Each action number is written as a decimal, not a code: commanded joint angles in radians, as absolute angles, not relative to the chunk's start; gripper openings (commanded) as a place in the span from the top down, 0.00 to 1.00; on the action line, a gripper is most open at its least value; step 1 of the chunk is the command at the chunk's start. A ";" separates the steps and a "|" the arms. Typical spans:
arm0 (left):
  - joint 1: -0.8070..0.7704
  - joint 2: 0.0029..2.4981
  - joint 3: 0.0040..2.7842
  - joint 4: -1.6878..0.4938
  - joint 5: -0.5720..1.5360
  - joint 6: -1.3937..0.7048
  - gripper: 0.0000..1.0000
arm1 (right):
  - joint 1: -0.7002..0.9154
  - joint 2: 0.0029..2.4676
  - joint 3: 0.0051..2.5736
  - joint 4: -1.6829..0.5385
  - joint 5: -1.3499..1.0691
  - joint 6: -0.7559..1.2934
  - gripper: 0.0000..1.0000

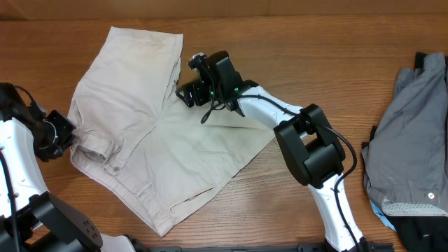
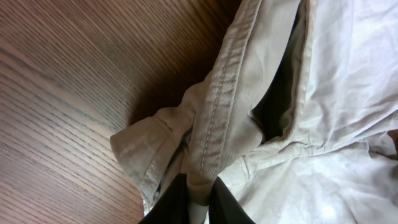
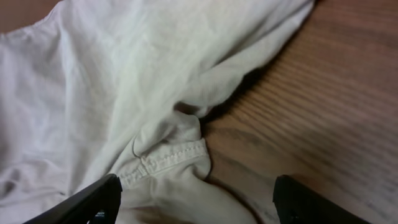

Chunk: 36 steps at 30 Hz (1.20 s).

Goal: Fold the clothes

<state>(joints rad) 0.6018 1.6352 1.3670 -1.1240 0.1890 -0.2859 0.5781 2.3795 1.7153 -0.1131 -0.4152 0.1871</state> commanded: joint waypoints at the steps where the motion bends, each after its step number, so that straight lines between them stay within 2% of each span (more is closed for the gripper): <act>1: 0.594 1.617 1.360 -1.129 0.172 -0.291 0.85 | 0.573 2.387 1.877 -0.178 -0.474 0.427 0.18; 7: 0.594 1.617 1.360 -1.130 0.172 -0.291 0.85 | 0.538 2.436 2.134 -0.345 -0.477 0.510 0.10; 10: 0.594 1.617 1.360 -1.130 0.172 -0.292 0.85 | 0.504 2.523 2.243 -0.374 -0.604 0.620 0.07; 11: 0.594 1.617 1.360 -1.131 0.172 -0.291 0.85 | 0.493 2.556 2.275 -0.368 -0.669 0.670 0.00; 15: 0.594 1.617 1.360 -1.134 0.173 -0.292 0.85 | 0.481 2.628 2.320 -0.357 -0.739 0.741 0.00; 32: 0.594 1.617 1.360 -1.152 0.172 -0.292 0.85 | 0.558 2.642 2.317 -0.496 -0.492 0.657 0.00; 36: 0.594 1.617 1.360 -1.152 0.173 -0.291 0.85 | 0.574 2.664 2.317 -0.492 -0.471 0.654 0.05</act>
